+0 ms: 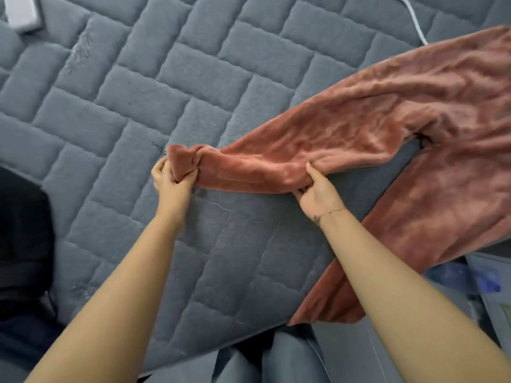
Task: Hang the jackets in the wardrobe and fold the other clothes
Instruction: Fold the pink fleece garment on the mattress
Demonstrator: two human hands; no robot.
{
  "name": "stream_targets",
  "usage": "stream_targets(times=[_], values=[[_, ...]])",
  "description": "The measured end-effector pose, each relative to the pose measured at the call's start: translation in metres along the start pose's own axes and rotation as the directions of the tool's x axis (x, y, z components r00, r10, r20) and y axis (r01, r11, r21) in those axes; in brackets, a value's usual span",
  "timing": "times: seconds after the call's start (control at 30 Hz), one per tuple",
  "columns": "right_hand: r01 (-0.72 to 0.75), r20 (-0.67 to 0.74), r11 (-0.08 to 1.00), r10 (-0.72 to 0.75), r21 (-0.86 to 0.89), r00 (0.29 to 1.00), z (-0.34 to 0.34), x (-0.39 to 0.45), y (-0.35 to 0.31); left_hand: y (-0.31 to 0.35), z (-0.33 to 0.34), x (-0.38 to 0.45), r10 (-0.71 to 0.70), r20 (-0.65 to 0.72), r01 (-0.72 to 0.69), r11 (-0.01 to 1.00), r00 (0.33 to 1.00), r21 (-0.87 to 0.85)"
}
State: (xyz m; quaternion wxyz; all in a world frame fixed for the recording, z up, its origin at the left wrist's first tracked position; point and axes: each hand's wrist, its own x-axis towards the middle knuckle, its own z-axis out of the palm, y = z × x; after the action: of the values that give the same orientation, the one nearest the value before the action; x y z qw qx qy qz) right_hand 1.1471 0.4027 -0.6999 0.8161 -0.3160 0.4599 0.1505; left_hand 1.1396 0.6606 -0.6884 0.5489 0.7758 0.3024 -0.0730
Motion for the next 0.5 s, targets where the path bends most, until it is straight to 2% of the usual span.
stream_targets(times=[0.07,0.1,0.2,0.27,0.37,0.43,0.5], values=[[0.002,0.085,0.999,-0.005,0.041,0.996,0.014,-0.004,-0.004,0.019,-0.014,0.008,0.081,0.128,-0.066,0.991,0.989,-0.114],[0.004,0.129,0.998,-0.012,0.063,0.992,0.018,-0.008,-0.007,0.027,-0.022,0.011,0.109,0.138,-0.087,0.985,0.984,-0.151],[-0.033,0.191,0.999,0.035,-0.017,0.981,0.017,-0.016,-0.003,0.03,-0.045,0.027,0.082,-0.051,-0.089,0.98,0.995,-0.176],[-0.093,0.107,0.989,0.106,-0.116,0.989,0.013,-0.017,0.012,0.012,-0.058,0.037,-0.054,-0.138,0.035,0.991,0.989,-0.132],[-0.112,-0.102,0.979,0.096,-0.168,0.99,0.006,-0.006,0.038,-0.027,-0.063,0.045,-0.252,-0.047,0.248,0.966,0.967,-0.071],[-0.062,-0.165,0.981,0.031,-0.186,0.986,0.009,0.0,0.045,-0.047,-0.066,0.047,-0.281,0.008,0.28,0.953,0.96,-0.118],[-0.016,-0.168,0.972,-0.024,-0.234,0.985,0.016,0.004,0.05,-0.053,-0.07,0.048,-0.245,0.052,0.251,0.95,0.968,-0.188]])
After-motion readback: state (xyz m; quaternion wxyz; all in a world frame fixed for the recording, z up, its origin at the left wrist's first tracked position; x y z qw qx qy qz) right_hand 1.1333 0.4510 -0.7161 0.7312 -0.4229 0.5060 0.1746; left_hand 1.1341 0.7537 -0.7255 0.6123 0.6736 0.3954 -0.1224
